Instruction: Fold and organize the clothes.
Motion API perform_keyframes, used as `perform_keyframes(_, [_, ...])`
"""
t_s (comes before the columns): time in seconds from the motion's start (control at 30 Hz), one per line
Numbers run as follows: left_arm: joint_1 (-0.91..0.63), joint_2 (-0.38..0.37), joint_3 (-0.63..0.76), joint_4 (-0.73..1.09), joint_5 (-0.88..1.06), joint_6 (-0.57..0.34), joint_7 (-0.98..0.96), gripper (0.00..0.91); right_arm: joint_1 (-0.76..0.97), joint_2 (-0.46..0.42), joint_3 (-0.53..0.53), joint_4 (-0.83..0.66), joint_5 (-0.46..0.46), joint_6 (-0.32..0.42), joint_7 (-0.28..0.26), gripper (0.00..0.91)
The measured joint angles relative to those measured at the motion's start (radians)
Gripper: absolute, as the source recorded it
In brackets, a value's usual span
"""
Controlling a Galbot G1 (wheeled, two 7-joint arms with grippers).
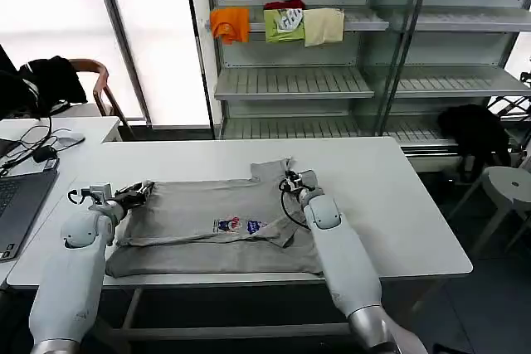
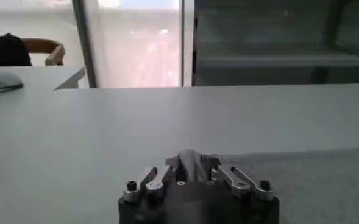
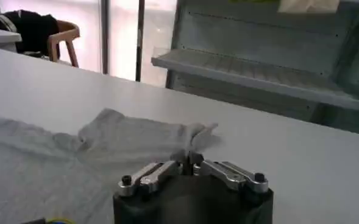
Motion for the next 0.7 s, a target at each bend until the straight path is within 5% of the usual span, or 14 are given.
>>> perform_keyframes(0.7, [0.098,0.066,-0.047,-0.188,-0.193,-0.011,-0.016,0.010,-0.109,0.002,-0.071,0.322,0.153,-0.053,0.065,0.000])
